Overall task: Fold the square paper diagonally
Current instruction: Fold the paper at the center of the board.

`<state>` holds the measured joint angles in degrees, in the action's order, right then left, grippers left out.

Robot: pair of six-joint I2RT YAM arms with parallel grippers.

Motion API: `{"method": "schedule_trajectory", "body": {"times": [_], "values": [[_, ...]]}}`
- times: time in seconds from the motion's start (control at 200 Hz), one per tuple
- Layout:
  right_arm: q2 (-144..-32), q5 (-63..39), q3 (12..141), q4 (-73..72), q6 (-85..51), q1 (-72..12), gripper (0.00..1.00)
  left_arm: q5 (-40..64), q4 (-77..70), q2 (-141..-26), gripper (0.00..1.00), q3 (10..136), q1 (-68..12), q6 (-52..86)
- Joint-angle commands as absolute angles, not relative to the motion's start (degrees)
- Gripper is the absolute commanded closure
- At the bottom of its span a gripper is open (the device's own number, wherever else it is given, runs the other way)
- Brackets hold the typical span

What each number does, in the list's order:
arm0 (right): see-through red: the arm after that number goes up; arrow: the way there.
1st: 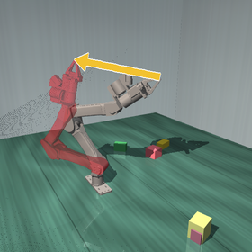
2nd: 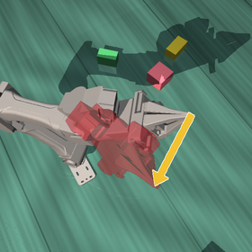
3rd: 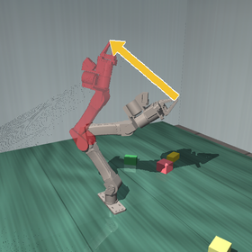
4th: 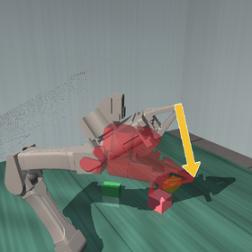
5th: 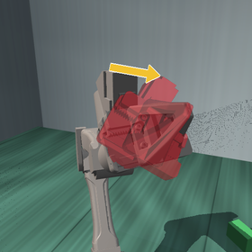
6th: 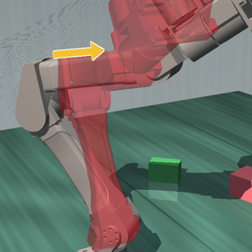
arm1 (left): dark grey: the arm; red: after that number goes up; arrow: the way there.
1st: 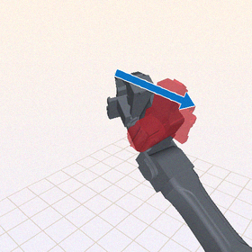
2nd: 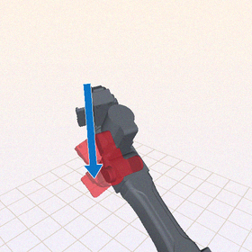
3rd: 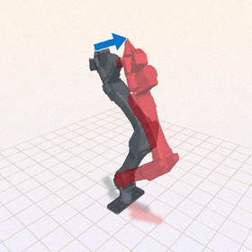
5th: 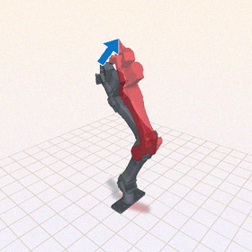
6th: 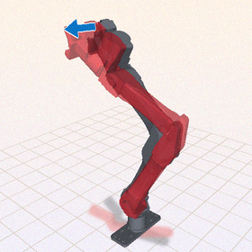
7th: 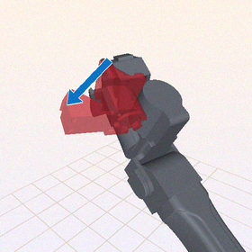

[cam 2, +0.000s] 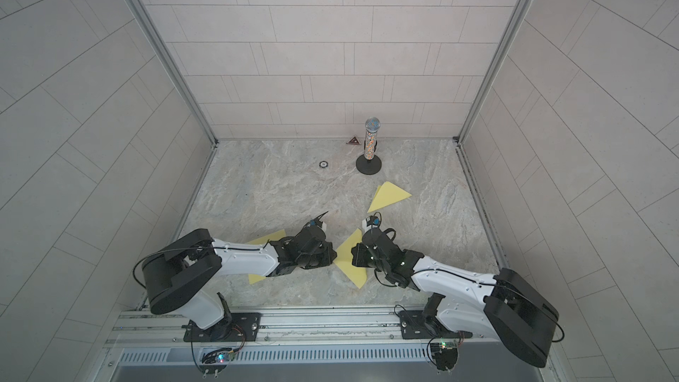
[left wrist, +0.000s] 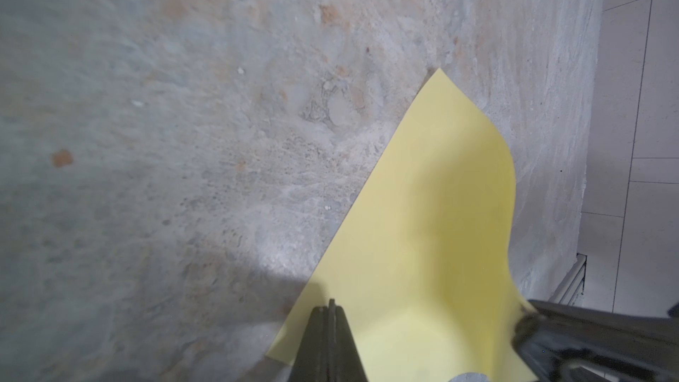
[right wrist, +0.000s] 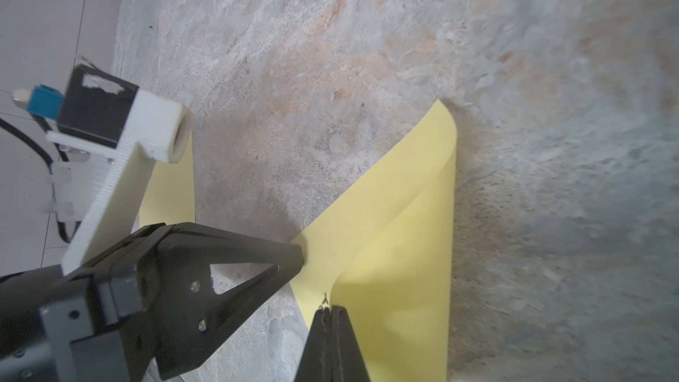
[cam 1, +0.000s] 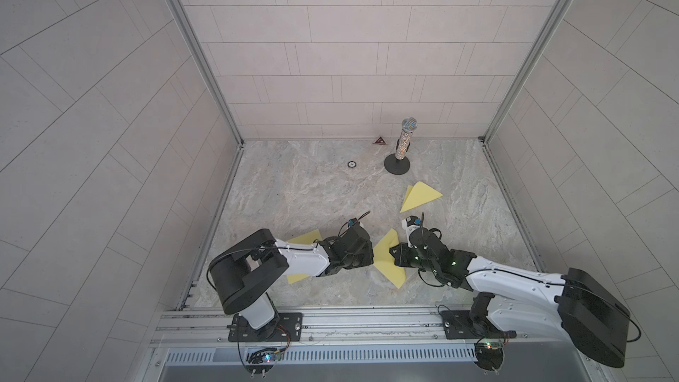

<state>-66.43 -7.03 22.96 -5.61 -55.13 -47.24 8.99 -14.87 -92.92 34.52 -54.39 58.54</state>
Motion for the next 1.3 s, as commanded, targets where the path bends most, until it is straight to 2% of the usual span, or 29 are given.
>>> {"method": "schedule_trajectory", "body": {"times": [0.0, 0.455, 0.735, 1.041, 1.296], "values": [[-70.04, -7.1, 24.74, -9.64, -55.63, -47.9, 1.0, 7.85, -9.85, -94.75, 1.0, 32.32, -54.14, 58.71], [-81.38, -6.15, 28.61, -5.32, -53.58, -48.52, 1.0, 8.0, -10.88, -94.82, 1.0, 31.82, -54.13, 58.54], [-83.1, -4.48, 29.79, -1.09, -53.04, -48.6, 1.0, 8.24, -10.25, -94.36, 1.0, 32.59, -54.05, 58.32], [-83.33, -4.14, 30.22, 0.55, -53.19, -48.6, 1.0, 6.5, -6.2, -87.73, 1.0, 32.51, -52.37, 56.83], [-82.53, -4.17, 30.14, 1.02, -52.99, -48.6, 1.0, 11.51, -12.02, -88.15, 1.0, 31.46, -50.58, 56.6]]}}
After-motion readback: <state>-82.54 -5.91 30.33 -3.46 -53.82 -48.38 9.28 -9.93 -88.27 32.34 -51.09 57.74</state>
